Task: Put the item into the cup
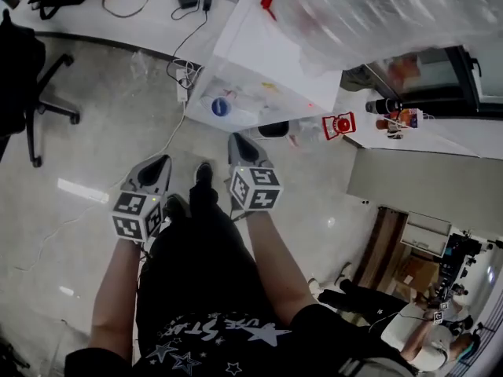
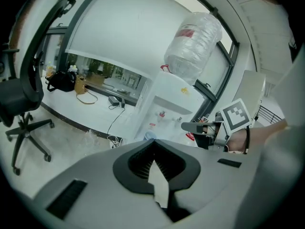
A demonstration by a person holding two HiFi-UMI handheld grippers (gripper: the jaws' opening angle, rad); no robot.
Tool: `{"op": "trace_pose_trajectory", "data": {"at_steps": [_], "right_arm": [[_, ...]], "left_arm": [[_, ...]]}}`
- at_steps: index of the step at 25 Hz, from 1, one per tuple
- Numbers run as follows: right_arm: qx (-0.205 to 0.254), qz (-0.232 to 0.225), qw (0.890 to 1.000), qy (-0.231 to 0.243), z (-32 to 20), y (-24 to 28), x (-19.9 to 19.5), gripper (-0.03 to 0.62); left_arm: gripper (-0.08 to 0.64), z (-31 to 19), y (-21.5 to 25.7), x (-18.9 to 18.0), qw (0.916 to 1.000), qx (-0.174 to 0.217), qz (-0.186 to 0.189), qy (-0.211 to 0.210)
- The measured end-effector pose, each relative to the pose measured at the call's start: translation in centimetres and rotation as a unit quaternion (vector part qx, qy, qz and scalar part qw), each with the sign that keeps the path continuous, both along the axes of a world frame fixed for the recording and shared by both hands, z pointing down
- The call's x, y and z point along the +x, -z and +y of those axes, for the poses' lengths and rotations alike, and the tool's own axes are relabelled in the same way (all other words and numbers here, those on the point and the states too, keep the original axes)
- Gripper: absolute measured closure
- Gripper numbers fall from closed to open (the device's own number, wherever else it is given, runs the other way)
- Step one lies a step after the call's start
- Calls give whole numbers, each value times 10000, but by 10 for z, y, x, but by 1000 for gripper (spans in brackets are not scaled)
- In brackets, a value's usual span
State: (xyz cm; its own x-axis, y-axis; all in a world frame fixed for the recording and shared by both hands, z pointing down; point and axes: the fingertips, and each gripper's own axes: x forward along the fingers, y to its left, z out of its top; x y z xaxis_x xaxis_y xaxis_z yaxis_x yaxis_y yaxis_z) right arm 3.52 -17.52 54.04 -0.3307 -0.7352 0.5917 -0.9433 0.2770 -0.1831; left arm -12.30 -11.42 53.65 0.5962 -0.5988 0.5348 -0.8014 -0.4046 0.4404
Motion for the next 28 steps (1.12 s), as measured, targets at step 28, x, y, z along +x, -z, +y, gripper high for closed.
{"op": "trace_pose_trajectory", "data": {"at_steps": [28], "right_arm": [[500, -303, 9953, 778, 130, 137, 89, 589]], "left_arm": [[555, 105, 126, 77, 9973, 497, -122, 517]]}}
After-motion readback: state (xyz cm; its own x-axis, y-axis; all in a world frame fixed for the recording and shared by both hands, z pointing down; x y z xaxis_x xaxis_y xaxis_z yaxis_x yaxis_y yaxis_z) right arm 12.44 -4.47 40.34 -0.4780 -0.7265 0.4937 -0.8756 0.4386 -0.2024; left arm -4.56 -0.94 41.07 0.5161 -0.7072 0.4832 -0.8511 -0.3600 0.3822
